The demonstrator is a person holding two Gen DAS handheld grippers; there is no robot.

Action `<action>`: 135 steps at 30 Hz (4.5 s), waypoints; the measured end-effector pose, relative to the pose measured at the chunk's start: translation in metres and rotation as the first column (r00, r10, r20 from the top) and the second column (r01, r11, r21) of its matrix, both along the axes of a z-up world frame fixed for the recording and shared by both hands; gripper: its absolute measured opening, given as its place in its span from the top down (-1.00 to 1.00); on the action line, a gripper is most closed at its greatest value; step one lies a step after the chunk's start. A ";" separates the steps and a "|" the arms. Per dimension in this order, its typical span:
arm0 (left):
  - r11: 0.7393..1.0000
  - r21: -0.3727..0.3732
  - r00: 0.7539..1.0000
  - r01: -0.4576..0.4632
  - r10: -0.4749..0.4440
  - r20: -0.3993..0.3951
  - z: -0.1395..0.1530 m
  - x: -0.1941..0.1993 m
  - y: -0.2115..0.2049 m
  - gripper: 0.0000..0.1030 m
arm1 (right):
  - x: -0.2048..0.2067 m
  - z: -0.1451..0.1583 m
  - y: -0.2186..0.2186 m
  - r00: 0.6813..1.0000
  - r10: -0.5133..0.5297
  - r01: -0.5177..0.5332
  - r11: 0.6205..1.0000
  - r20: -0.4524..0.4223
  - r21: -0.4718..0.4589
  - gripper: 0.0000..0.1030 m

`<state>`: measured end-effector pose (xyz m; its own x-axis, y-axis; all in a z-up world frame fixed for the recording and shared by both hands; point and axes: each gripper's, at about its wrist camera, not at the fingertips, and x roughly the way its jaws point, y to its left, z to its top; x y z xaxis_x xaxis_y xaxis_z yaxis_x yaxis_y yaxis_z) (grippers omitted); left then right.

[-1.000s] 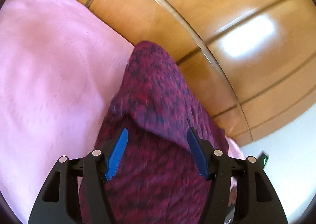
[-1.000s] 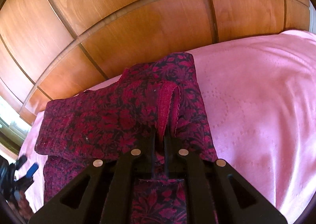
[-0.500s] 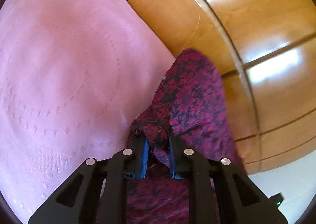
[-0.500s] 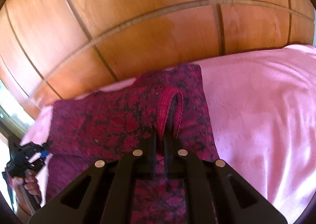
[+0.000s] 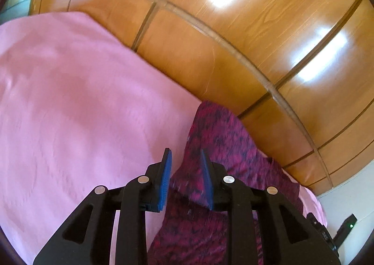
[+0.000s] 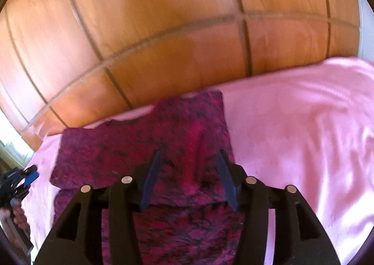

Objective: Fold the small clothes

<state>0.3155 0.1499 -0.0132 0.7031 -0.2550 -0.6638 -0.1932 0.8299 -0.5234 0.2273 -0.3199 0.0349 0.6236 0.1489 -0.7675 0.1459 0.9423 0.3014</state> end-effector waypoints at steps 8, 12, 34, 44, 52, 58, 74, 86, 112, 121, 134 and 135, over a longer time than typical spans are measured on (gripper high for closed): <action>0.976 0.138 0.985 0.166 -0.172 0.033 0.010 0.051 -0.047 0.54 | 0.032 -0.006 0.055 0.986 0.165 -0.167 0.985 -0.031 -0.037 -0.08; 0.945 0.212 0.967 0.248 -0.256 0.012 0.001 0.080 -0.080 0.54 | 0.052 -0.024 0.064 0.983 0.171 -0.176 0.982 -0.067 -0.063 -0.09; 0.889 0.438 0.990 0.134 -0.143 -0.013 -0.014 0.024 -0.105 0.31 | 0.054 -0.067 0.076 0.981 0.184 -0.193 0.966 -0.065 -0.173 -0.25; 0.882 0.443 0.977 0.158 -0.205 0.060 0.007 -0.061 -0.112 0.12 | 0.003 -0.028 0.071 0.985 0.169 -0.173 0.975 -0.042 -0.138 -0.79; 0.882 0.433 0.976 0.187 -0.217 0.019 -0.007 -0.100 -0.107 0.12 | -0.043 -0.045 0.061 0.973 0.151 -0.171 0.980 -0.176 -0.105 -0.81; 0.877 0.428 0.975 0.220 -0.216 -0.059 -0.033 -0.128 -0.096 0.12 | -0.083 -0.048 0.059 0.963 0.184 -0.207 0.973 -0.196 -0.102 -0.82; 0.873 0.250 0.907 0.418 -0.386 -0.169 -0.062 -0.240 -0.052 0.12 | -0.195 -0.025 -0.010 0.953 0.161 -0.162 0.987 -0.257 0.017 -0.04; 0.820 0.253 0.857 0.513 -0.473 -0.205 -0.049 -0.276 -0.049 0.75 | -0.257 -0.018 0.001 0.884 0.284 -0.244 0.958 -0.372 0.151 0.61; 0.948 -0.189 0.951 0.256 -0.283 -0.129 -0.051 -0.050 -0.024 0.80 | -0.066 -0.044 -0.045 0.963 0.030 0.087 0.905 -0.267 0.416 0.70; 0.939 -0.285 0.974 0.194 -0.219 -0.061 -0.035 -0.063 0.016 -0.33 | -0.084 -0.015 -0.084 0.993 -0.061 0.110 0.817 -0.106 0.566 -0.85; 0.938 -0.073 0.938 0.340 -0.344 -0.052 -0.062 -0.137 0.005 -0.22 | -0.141 -0.022 -0.027 0.973 0.180 -0.157 0.974 -0.145 0.161 -0.27; 0.930 -0.055 0.929 0.363 -0.366 -0.055 -0.062 -0.135 -0.004 0.21 | -0.138 -0.029 -0.019 0.967 0.194 -0.175 0.977 -0.167 0.118 -0.17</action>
